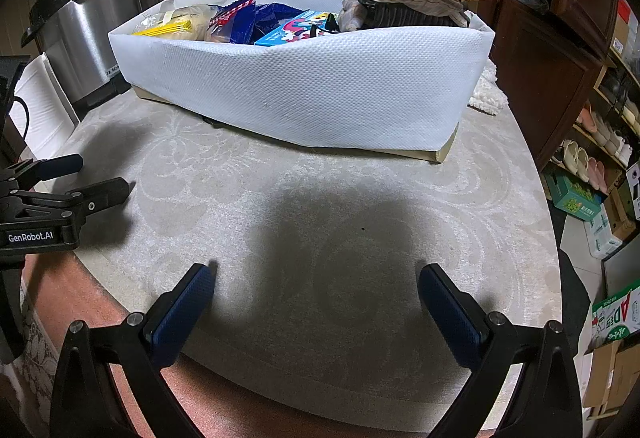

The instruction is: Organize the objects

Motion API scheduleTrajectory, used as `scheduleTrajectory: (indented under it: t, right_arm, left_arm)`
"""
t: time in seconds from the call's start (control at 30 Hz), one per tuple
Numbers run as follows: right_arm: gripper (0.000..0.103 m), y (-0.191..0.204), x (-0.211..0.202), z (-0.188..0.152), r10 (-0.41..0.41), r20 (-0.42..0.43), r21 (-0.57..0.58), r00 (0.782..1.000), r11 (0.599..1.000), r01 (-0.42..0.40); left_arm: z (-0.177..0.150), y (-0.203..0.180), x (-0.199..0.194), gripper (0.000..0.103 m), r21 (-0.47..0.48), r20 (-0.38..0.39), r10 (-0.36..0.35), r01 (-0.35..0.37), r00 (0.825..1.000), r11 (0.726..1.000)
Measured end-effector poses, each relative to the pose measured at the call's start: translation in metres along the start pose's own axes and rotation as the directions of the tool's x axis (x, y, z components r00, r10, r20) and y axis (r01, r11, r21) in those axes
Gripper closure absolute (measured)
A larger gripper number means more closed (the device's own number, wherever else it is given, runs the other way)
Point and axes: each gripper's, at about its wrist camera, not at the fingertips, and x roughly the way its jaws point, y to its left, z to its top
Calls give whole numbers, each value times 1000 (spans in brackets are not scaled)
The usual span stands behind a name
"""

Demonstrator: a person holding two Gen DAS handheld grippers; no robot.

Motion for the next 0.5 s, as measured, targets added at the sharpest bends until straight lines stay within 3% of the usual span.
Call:
scheduleTrajectory:
  t: [0.5]
  right_arm:
    - [0, 0, -1, 0, -1, -1, 2, 1000, 1000, 1]
  left_arm:
    - [0, 0, -1, 0, 0, 0, 0, 0, 1000, 1000]
